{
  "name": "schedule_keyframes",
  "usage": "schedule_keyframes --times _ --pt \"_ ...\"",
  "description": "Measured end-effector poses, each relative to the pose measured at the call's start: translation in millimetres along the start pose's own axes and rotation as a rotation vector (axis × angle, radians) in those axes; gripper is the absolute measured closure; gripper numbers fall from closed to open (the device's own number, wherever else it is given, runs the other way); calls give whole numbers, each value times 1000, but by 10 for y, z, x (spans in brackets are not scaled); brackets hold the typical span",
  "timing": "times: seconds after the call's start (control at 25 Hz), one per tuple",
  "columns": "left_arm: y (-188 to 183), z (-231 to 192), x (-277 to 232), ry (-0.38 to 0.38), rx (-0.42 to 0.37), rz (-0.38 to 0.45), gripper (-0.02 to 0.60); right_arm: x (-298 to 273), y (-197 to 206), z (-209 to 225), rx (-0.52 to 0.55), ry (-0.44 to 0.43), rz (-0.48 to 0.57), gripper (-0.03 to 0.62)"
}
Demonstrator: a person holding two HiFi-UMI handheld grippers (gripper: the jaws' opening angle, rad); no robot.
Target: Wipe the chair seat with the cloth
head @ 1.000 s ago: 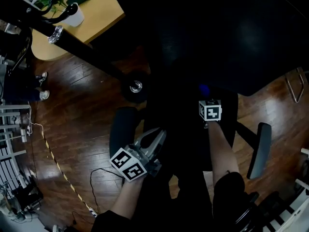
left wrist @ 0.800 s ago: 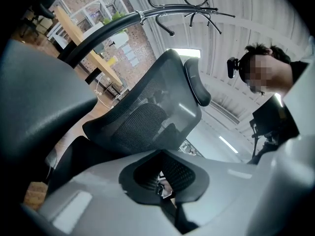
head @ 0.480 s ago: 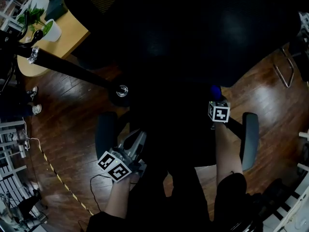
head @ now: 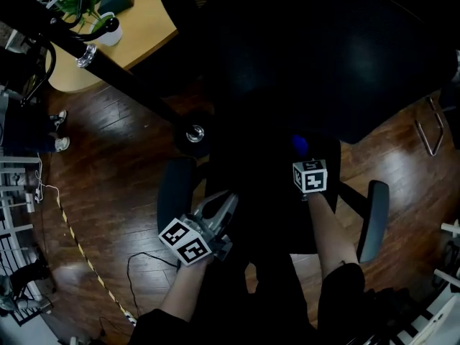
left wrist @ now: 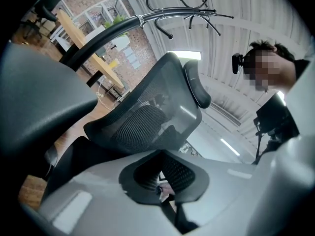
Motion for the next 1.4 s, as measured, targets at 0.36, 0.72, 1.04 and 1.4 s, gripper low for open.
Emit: schedule_keyframes --times 0.36,0.72,1.04,1.4 --pt "-129 -64 158 -26 1 98 589 -803 -446 -2011 162 -321 -31 557" --pt "-135 -132 226 -56 -12 103 589 -773 -206 -1962 169 -217 -25 557" --pt "-45 -137 210 -67 -37 52 589 -251 620 -504 7 13 -103 558" --pt "-11 -135 206 -71 -19 22 589 688 1147 784 -115 245 -117 558"
Point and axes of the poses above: the fingertips, and each gripper's own axes: x backward along the fingers, z to its right, y out of its underside, the point moved 2 cm from there along x, backward along the fingers, and after that the axes turned 5 degrees about -z, right-handed, at the moved point
